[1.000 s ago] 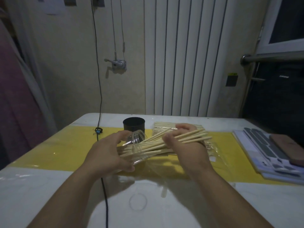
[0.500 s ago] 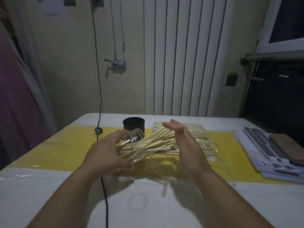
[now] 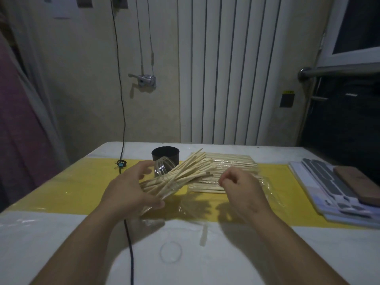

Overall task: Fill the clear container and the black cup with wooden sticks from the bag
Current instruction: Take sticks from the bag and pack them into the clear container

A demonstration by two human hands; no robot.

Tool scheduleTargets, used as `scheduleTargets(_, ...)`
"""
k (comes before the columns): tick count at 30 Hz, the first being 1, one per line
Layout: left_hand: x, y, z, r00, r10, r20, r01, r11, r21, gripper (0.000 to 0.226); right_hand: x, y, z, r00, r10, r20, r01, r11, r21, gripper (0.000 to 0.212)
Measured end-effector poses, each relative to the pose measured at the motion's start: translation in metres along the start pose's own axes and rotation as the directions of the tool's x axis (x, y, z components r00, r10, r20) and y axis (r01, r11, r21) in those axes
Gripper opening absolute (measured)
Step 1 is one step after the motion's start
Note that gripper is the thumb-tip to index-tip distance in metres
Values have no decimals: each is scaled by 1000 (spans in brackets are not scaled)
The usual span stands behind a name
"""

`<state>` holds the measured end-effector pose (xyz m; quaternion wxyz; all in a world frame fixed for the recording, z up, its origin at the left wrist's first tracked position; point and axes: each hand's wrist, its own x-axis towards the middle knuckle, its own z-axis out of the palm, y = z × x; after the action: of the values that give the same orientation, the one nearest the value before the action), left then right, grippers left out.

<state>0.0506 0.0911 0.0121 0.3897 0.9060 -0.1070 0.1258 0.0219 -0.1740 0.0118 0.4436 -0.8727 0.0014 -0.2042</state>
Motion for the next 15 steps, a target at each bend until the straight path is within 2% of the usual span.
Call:
scheduleTargets(4,0,1,0,1000,-4,-5,4,1000,-7,87,2,17,12,983,59,173,-9,962,-274,20)
scheduleTargets(8,-1,1,0,1000,-14,-1,14,1000,-3,89,10,39,29,927,43,373,150,867,-475,48)
scheduleTargets(10,0,1,0,1000,-20,0,20,1000,3,91,13,45,32,922,84,379,145,831,-536,53)
scheduleTargets(12,-1,2,0,1000,-25,0,25,1000,11,92,15,46,34,943,74,324,144,787,-600,41)
scheduleTargets(15,-1,2,0,1000,-28,4,28,999,20,95,12,46,36,958,57,279,147,740,-656,40)
